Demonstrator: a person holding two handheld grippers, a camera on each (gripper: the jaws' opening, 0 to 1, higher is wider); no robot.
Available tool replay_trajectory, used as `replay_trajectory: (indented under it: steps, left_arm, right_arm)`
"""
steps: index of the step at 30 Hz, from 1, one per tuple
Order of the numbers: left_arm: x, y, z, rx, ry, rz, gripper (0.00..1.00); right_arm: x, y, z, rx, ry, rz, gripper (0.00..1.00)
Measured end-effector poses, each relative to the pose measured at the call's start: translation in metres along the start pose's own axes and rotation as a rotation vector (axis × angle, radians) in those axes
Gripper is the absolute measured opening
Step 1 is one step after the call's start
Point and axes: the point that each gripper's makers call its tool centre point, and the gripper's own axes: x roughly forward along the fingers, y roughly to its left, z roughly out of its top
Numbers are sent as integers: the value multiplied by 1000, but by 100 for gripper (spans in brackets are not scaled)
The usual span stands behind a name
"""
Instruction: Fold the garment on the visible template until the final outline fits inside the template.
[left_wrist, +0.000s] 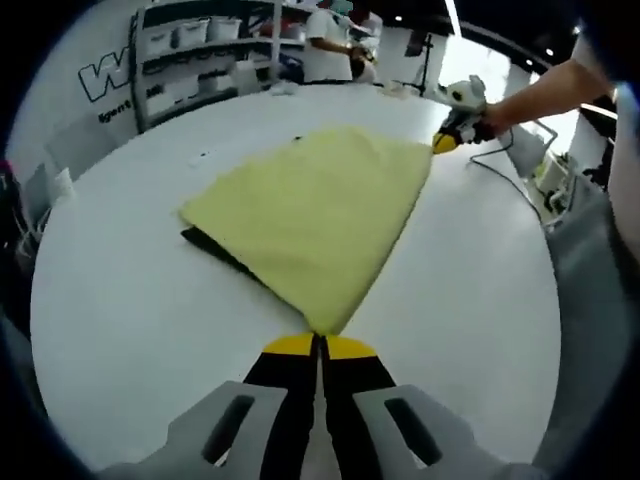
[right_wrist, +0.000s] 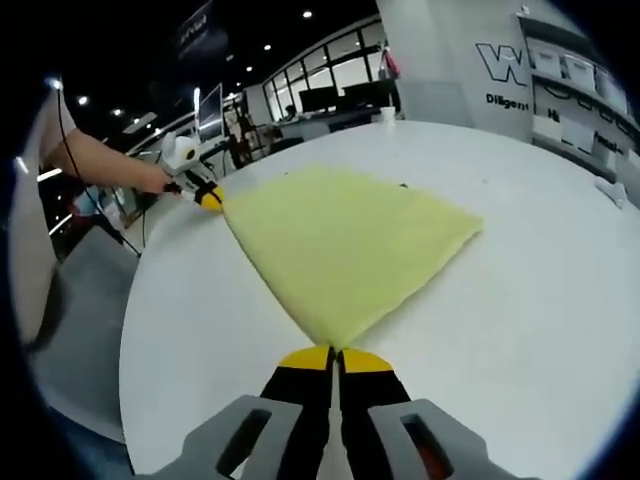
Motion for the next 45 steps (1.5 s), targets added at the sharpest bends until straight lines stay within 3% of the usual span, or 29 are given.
replay_trajectory:
  steps: [3,14,18,20,24,26,29,32,38,41,44,45]
  left_arm:
    - [0,-1,-3,38,9,12,0]
    - [1,-8,-4,13,-4,11,1]
    - [0,-10,-9,1,9,6,0]
    - [0,-11,-11,-2,14,6,0]
    - [0,-10,-11,-18,11,12,0]
    - [1,-9,-10,-40,9,16,1]
    - [1,-8,-7,-77,-9,23,7]
    - [2,-10,-9,-81,-6,13,0]
    - [1,-9,-11,-84,-15,11,0]
    - [-2,-10,-15,-84,-7,11,0]
    - [-4,-5,-16,-141,8,37,0]
    - [-5,-5,-10,-154,-26,37,0]
  right_arm:
    - [-1,2,-2,2,3,6,0]
    - [-11,27,-12,-7,33,88,0]
    - [-13,36,-18,-3,49,127,10]
    - [-12,37,-18,-40,56,120,12]
    - [-6,28,-14,-49,45,74,10]
    - [-2,23,-17,-83,73,42,7]
    - [0,24,-16,-100,65,51,0]
    - [-3,22,-16,-112,62,38,0]
    - [-9,22,-27,-197,108,49,0]
    - [-12,22,-28,-189,105,52,0]
    - [-12,24,-28,-174,110,57,0]
    - [-11,25,-28,-168,112,61,0]
